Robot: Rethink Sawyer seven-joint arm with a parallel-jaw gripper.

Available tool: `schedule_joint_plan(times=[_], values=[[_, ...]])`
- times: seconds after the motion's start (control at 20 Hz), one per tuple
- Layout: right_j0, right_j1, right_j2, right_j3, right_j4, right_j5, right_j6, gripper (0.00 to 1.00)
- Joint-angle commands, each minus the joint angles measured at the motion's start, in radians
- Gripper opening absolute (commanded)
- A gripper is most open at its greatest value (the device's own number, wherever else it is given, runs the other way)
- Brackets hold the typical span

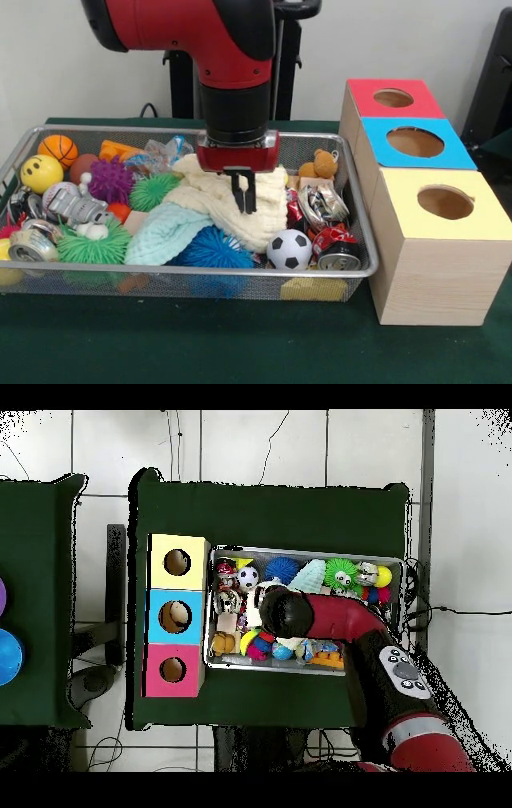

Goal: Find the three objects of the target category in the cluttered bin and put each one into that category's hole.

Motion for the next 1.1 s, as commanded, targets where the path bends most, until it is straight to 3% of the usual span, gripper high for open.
schedule_joint_plan(times=[0.05, 1.1], values=[[-0.069, -0.054, 0.103, -0.12, -0.097, 0.22, -0.273, 0.0], [-0.092, -0.063, 0.129, -0.217, -0.283, 0.193, -0.222, 0.0]])
